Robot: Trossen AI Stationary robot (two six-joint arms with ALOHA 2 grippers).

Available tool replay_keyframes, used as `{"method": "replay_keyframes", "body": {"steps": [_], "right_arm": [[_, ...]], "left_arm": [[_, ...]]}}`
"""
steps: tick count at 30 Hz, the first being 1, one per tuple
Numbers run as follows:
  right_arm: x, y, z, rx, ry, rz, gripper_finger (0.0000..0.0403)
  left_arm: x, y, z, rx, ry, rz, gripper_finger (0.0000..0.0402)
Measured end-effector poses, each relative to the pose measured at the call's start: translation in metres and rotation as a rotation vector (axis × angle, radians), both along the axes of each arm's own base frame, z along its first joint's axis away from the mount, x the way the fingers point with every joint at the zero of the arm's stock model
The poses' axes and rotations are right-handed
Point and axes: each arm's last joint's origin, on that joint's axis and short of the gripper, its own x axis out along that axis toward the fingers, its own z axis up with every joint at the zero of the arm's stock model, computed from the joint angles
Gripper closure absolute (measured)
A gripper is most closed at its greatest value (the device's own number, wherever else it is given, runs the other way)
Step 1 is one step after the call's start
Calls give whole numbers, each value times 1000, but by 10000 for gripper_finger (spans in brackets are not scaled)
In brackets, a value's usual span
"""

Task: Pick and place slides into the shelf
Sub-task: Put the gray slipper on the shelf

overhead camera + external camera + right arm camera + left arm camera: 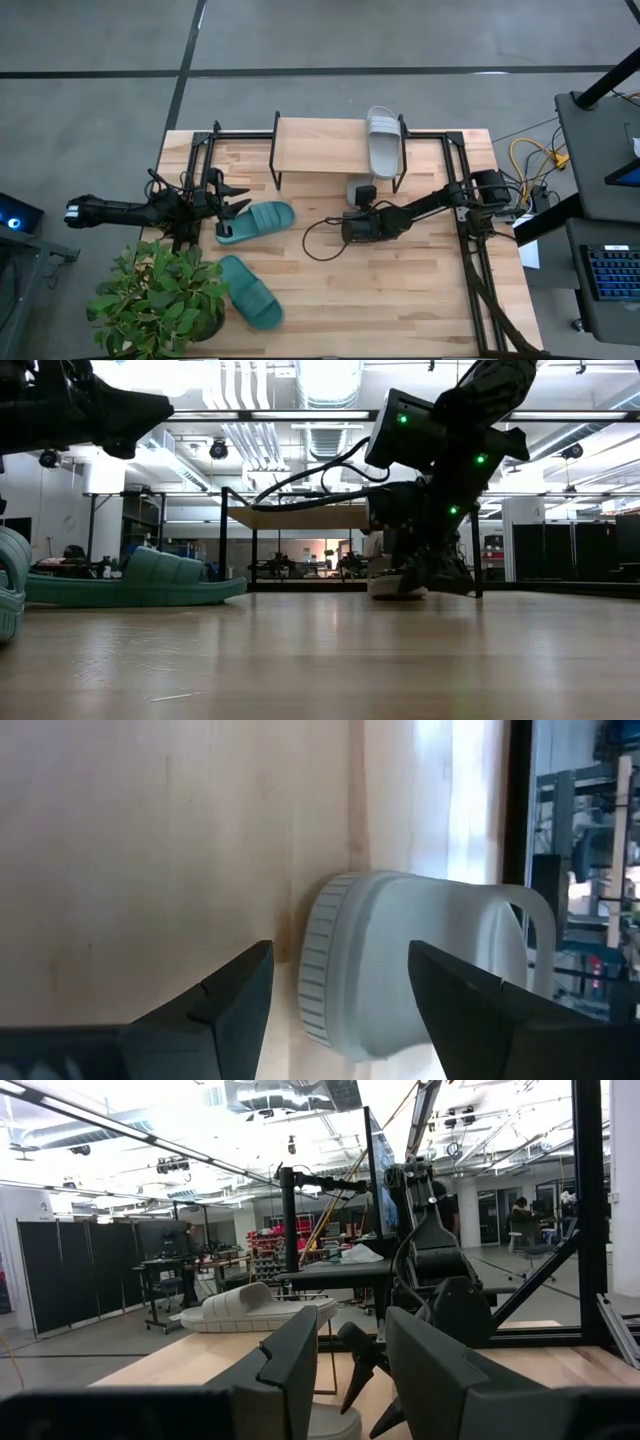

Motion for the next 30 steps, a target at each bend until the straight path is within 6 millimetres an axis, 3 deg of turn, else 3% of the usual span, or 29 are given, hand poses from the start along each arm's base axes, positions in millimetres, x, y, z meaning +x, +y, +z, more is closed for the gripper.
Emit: {"method": "replay_keyframes", "body": {"steps": [12, 24, 30], "right_arm": [[-3, -10, -4, -1, 10, -23, 179], [1, -12, -26, -40, 44, -21, 180], [1, -13, -24, -41, 28, -24, 179]], "left_arm": [[0, 0, 0, 0, 0, 0, 294], [0, 0, 0, 0, 0, 1, 294], [0, 0, 0, 0, 0, 1, 294]]}}
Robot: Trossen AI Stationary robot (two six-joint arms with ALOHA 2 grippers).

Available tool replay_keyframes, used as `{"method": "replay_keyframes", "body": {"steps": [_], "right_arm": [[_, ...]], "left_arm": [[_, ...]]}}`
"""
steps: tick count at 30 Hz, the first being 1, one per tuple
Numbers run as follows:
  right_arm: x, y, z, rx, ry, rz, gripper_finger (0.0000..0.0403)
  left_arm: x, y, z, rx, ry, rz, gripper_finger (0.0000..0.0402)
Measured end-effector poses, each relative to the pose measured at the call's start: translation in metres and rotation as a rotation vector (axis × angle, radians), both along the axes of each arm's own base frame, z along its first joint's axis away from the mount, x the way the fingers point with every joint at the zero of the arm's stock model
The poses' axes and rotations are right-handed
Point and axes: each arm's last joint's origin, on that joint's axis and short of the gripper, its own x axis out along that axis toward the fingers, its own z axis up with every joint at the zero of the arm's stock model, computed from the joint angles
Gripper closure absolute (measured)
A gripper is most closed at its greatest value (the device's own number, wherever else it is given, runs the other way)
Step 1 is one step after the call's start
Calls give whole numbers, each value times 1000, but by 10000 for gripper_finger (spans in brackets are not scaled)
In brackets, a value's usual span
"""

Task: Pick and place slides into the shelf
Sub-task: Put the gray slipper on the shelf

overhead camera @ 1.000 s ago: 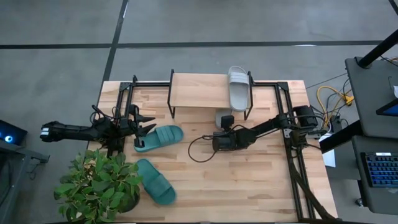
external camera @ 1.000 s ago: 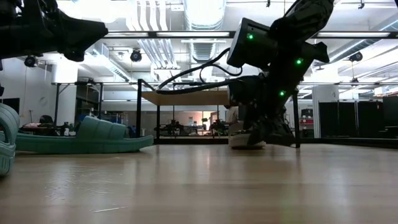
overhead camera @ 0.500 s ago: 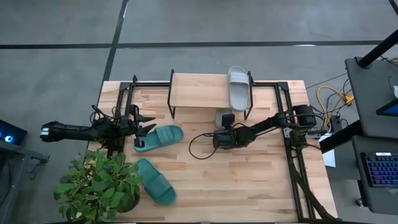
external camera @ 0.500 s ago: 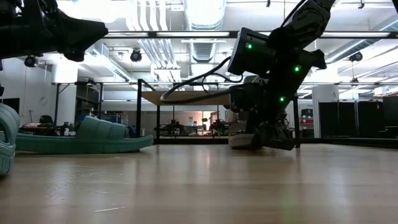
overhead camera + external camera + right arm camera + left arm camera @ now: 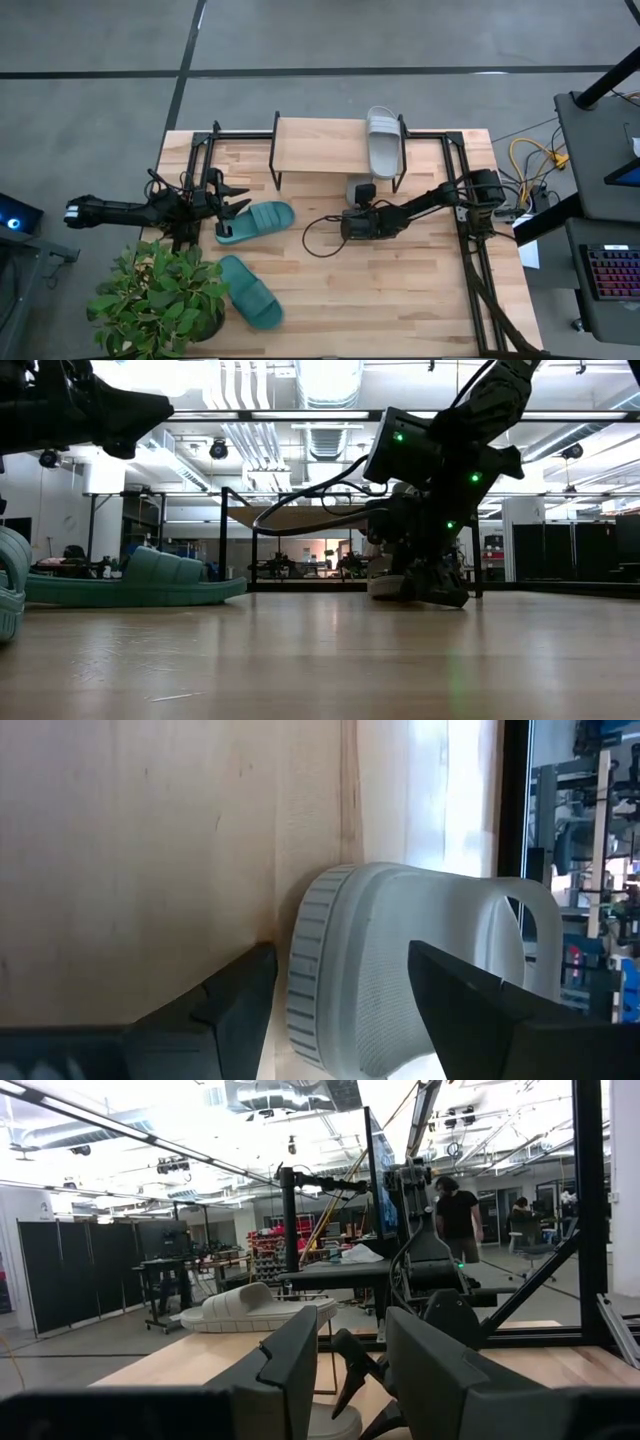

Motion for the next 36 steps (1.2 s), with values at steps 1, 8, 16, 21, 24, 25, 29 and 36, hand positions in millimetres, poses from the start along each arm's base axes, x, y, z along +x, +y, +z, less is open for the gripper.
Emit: {"method": "replay_keyframes", "body": {"steps": [1, 8, 16, 21, 24, 25, 29, 36], "right_arm": [[0, 0, 1, 0, -4, 0, 179], [1, -4, 3, 23, -43, -38, 179], [1, -11, 2, 67, -86, -93, 213], [1, -12, 1, 93, -81, -91, 269], [1, -12, 1, 96, -79, -91, 304], [1, -12, 1, 96, -79, -92, 315], [1, -12, 1, 91, -78, -92, 343], [0, -12, 1, 88, -77, -93, 352]], "left_arm": [[0, 0, 0, 0, 0, 0, 294], [0, 0, 0, 0, 0, 0, 294], [0, 0, 0, 0, 0, 0, 294], [0, 0, 0, 0, 0, 0, 294], [0, 0, 0, 0, 0, 0, 294], [0, 0, 0, 0, 0, 0, 294], [0, 0, 0, 0, 0, 0, 294], [0, 0, 0, 0, 0, 0, 294]]}}
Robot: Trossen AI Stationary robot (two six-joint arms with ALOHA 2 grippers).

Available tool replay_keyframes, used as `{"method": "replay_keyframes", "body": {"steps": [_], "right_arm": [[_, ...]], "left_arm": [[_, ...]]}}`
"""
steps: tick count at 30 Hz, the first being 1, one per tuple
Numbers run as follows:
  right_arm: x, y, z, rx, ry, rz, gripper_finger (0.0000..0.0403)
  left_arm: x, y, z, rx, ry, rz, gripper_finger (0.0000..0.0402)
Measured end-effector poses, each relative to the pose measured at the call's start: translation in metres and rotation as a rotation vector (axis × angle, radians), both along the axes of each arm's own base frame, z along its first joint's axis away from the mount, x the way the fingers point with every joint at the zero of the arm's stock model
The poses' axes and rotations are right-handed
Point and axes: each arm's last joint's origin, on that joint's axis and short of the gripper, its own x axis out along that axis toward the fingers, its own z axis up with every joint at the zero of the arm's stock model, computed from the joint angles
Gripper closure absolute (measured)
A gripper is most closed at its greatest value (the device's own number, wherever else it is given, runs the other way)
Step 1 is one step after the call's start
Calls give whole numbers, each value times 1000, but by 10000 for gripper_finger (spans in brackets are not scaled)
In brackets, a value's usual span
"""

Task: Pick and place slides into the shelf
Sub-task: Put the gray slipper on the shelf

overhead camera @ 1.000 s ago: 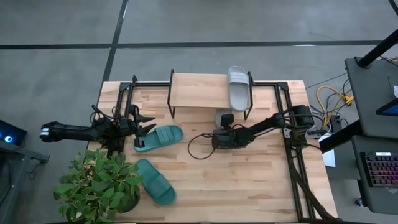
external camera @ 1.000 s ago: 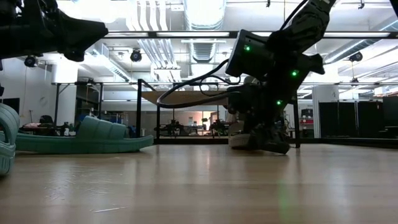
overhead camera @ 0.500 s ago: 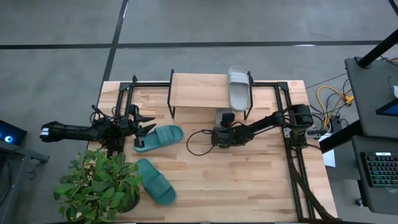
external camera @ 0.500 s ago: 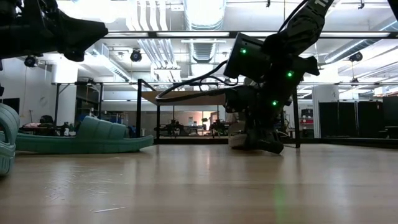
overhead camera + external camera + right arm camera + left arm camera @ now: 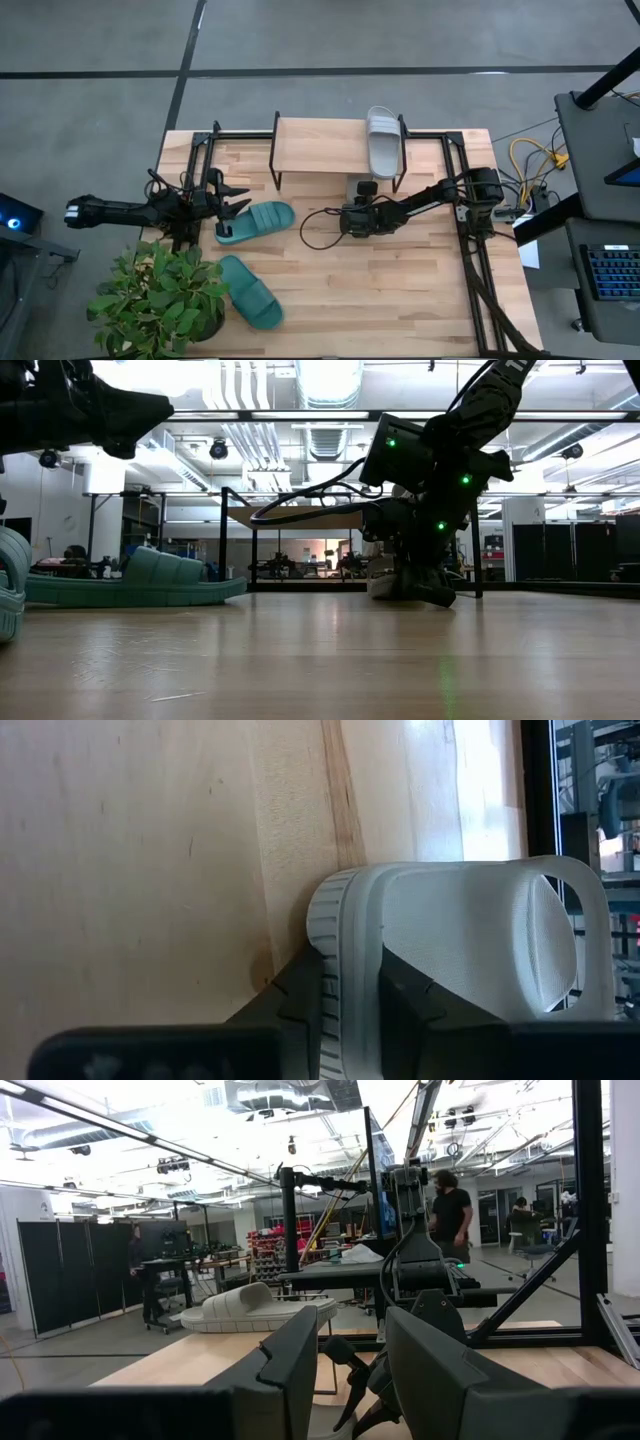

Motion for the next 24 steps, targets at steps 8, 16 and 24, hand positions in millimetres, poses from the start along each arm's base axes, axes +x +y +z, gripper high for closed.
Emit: {"method": "replay_keyframes", "body": {"steps": [8, 16, 24], "right_arm": [[0, 0, 1, 1, -11, -11, 353], [2, 9, 13, 2, -43, 9, 354], [8, 21, 26, 16, -41, 19, 354]], "left_arm": [[0, 0, 0, 0, 0, 0, 294], [0, 0, 0, 0, 0, 0, 294], [0, 0, 0, 0, -1, 0, 294]]}}
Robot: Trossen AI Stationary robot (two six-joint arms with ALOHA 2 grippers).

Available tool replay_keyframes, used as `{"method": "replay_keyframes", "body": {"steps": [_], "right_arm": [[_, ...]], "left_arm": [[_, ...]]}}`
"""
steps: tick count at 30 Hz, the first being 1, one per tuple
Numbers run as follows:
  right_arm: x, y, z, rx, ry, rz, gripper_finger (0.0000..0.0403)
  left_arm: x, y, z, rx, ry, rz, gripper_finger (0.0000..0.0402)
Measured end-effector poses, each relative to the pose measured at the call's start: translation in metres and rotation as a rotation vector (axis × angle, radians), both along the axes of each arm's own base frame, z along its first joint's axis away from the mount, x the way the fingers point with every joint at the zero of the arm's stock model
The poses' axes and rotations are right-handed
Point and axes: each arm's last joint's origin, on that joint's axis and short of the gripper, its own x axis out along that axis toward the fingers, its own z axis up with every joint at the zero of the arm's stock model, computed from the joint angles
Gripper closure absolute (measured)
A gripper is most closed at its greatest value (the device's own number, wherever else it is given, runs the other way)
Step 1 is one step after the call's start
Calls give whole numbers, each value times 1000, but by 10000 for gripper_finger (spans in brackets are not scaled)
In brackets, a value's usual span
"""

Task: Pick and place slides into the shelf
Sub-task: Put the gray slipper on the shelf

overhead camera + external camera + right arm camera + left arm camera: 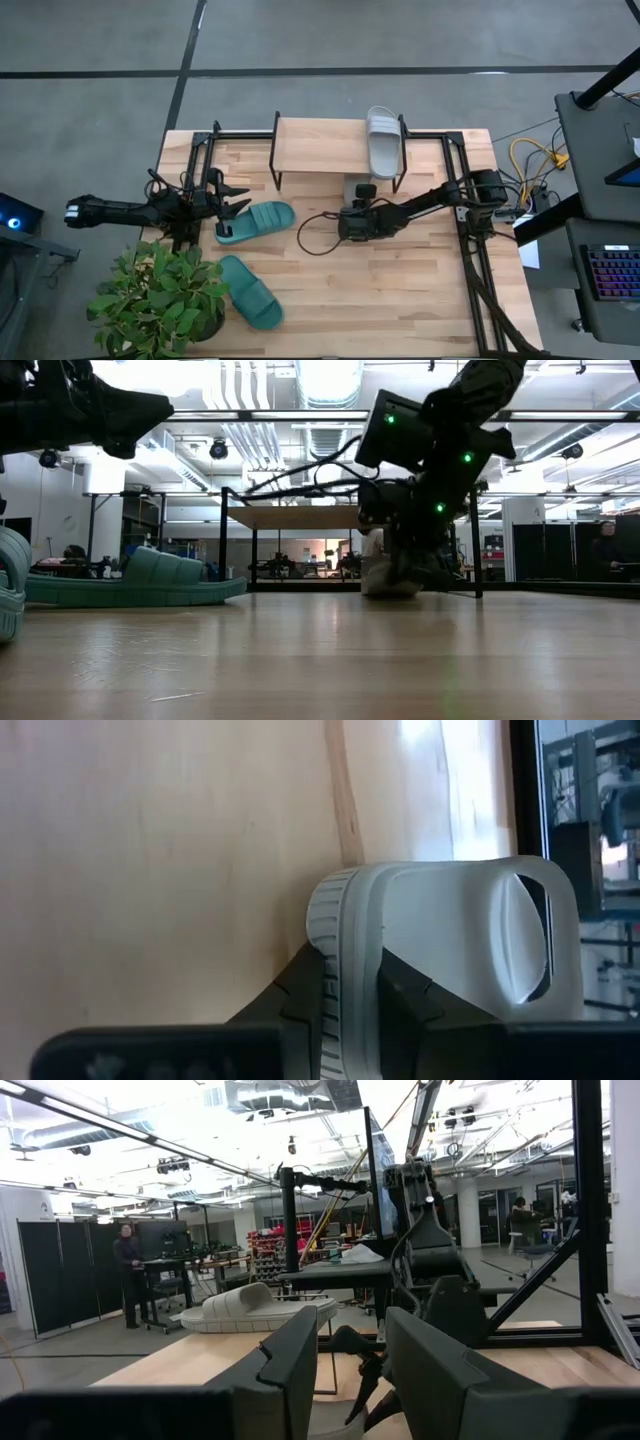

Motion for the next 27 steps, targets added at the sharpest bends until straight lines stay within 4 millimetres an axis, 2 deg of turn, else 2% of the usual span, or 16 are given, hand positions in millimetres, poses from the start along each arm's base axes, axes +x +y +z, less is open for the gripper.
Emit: {"method": "replay_keyframes", "body": {"steps": [5, 17, 27], "right_arm": [[1, 9, 9, 14, 23, -30, 354], [5, 42, 29, 21, 13, 21, 354], [-2, 66, 36, 31, 16, 28, 354]], "left_arm": [[0, 0, 0, 0, 0, 0, 294], [0, 0, 0, 0, 0, 0, 294], [0, 0, 0, 0, 0, 0, 294]]}}
